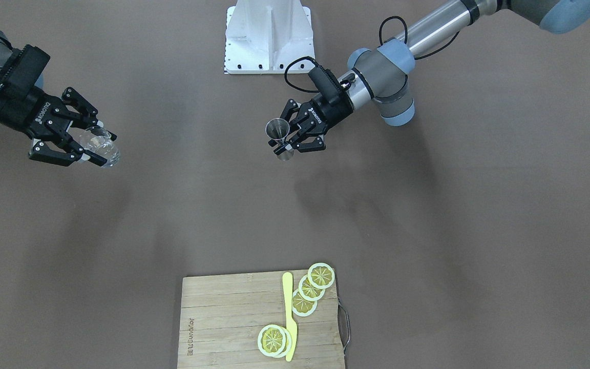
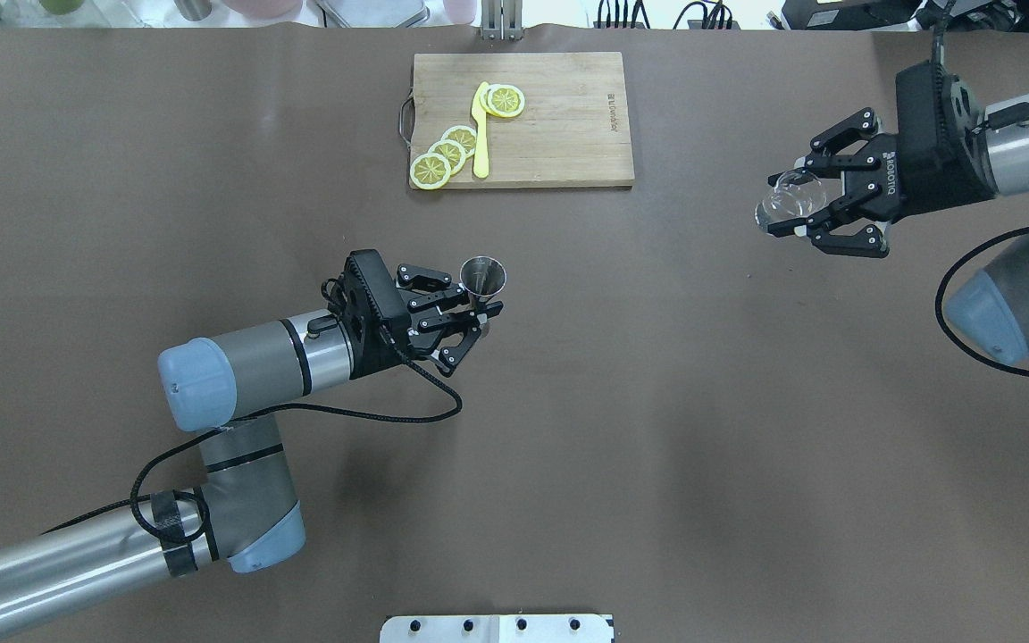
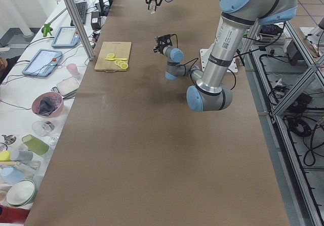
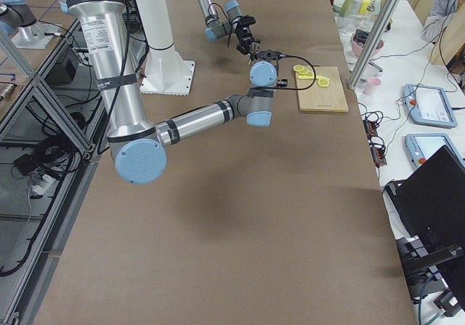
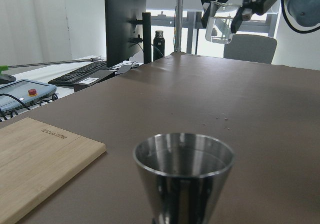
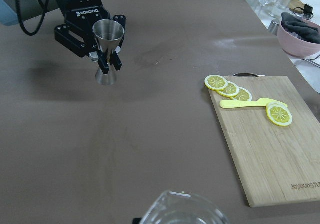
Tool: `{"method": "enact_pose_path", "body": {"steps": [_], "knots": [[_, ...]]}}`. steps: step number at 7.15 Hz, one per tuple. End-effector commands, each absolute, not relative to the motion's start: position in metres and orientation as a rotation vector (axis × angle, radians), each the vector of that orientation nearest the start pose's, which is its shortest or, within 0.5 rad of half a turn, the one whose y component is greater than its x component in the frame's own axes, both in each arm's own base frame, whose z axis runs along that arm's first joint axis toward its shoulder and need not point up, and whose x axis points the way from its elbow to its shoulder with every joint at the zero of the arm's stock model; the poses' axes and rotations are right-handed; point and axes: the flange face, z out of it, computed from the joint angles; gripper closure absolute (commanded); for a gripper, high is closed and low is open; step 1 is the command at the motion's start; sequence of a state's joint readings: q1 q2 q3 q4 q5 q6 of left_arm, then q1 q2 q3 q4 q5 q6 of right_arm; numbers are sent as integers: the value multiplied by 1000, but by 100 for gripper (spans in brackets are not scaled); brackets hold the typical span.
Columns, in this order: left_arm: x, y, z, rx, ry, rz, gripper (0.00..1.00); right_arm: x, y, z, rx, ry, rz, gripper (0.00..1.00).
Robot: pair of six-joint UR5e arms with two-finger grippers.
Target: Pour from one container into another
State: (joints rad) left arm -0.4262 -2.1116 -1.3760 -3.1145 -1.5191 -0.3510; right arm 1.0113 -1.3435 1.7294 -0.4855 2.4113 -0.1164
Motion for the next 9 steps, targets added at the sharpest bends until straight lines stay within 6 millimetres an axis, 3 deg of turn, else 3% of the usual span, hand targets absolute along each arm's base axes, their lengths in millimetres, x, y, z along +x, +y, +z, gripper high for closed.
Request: {"method": "enact_pose_path", "body": {"steps": [1, 4, 7, 9], "knots": [[537, -395, 268, 1427, 1276, 492, 100, -248, -467, 308, 1291, -967, -1287, 100], [537, -395, 268, 1427, 1277, 492, 100, -286, -466, 269, 1269, -968, -1390, 100], [537, -395, 268, 1427, 1277, 492, 100, -302, -482, 252, 1198, -956, -1422, 100], [537, -395, 268, 1427, 1277, 492, 100, -320, -505, 249, 1165, -958, -1415, 100]]}}
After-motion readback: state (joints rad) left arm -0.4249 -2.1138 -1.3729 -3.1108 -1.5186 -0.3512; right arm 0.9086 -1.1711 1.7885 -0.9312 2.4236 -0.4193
